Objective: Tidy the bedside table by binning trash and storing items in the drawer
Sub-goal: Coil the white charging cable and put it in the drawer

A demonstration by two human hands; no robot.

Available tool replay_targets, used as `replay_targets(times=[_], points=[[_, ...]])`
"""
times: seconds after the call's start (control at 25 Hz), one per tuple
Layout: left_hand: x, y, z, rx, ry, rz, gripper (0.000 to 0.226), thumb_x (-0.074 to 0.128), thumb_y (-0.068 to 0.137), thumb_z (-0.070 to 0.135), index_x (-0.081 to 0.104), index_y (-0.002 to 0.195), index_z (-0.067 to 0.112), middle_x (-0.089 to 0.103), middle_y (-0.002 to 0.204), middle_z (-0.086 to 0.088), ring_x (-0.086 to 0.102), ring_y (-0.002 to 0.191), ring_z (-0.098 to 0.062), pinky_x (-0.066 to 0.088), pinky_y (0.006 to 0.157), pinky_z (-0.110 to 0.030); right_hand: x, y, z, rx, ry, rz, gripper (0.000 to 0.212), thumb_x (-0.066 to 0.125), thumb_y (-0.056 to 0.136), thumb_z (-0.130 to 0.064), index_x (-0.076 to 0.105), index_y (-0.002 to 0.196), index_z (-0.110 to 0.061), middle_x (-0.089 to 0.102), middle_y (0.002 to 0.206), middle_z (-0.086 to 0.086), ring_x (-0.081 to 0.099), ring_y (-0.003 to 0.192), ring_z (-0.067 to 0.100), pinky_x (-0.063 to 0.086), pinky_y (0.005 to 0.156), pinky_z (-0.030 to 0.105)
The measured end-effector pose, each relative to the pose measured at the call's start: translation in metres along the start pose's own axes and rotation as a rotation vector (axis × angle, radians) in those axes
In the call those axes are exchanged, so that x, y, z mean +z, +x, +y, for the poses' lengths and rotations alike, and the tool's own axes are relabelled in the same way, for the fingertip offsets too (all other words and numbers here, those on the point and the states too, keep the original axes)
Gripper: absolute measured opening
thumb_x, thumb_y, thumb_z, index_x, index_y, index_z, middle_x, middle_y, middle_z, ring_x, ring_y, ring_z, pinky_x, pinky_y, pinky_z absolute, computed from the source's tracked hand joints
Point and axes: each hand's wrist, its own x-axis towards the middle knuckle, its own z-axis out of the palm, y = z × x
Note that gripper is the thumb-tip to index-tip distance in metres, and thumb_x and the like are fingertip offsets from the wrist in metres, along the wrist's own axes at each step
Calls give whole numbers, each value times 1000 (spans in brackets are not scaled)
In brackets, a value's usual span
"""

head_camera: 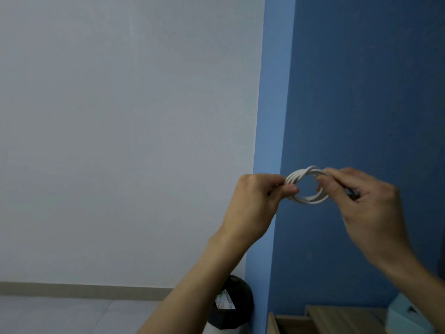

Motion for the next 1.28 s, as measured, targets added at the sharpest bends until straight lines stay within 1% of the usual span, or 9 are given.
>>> replay_targets(times=[0.12,0.2,0.28,0.44,0.56,0.68,0.8,0.96,1.28], points=[[0,-1,2,-37,204,-53,38,56,91,33,50,57,17,36,51,3,30,55,-19,28,54,-30,1,2,2,-43,-32,-6,21,59,87,-24,71,83,-8,64,68,11,54,62,19,41,57,24],[-2,0,4,-53,180,-173,26,53,93,27,54,71,14,51,64,-3,46,65,-24,39,62,-34,2,2,5,-75,-59,-33,27,54,86,-29,71,81,-7,63,66,11,54,60,21,41,56,29],[-4,2,9,-78,-74,-295,11,51,95,21,53,99,11,59,77,-10,56,71,-26,48,67,-38,4,2,6,-109,-80,-55,30,53,85,-31,72,82,-6,64,66,10,54,59,20,42,56,29],[1,0,8,37,-129,-285,18,40,98,28,51,102,14,44,65,3,38,58,-16,36,57,-30,3,6,3,-143,-63,-111,35,54,85,-36,73,83,-7,64,62,4,54,59,17,42,56,25],[3,-1,-2,63,-96,-186,22,37,96,34,52,94,17,43,64,5,37,60,-15,35,58,-31,-5,11,6,57,153,-274,40,56,76,-58,74,81,-22,61,57,-5,49,47,6,37,48,12],[4,0,-4,56,-131,-126,22,37,97,33,51,89,18,43,63,6,37,59,-14,35,57,-30,-20,19,12,254,344,-474,61,60,55,-77,73,75,-21,62,59,1,44,45,4,36,43,15],[5,1,-4,68,-72,-145,19,36,97,32,49,90,20,46,65,0,39,58,-17,36,58,-34,-31,25,16,314,268,-581,41,66,57,-63,75,71,-26,67,61,-6,57,56,2,43,54,10],[9,0,-5,93,7,-166,19,35,100,27,49,98,15,47,65,-8,38,59,-23,34,57,-34,-38,24,20,563,510,-687,67,83,33,-62,74,73,-9,54,55,-4,43,44,5,35,40,14],[14,-1,-6,84,21,-138,18,34,99,27,45,90,16,37,57,5,31,53,-15,30,53,-30,-27,15,19,657,771,-548,61,89,26,-54,75,71,-15,61,60,0,57,57,5,44,43,12]])
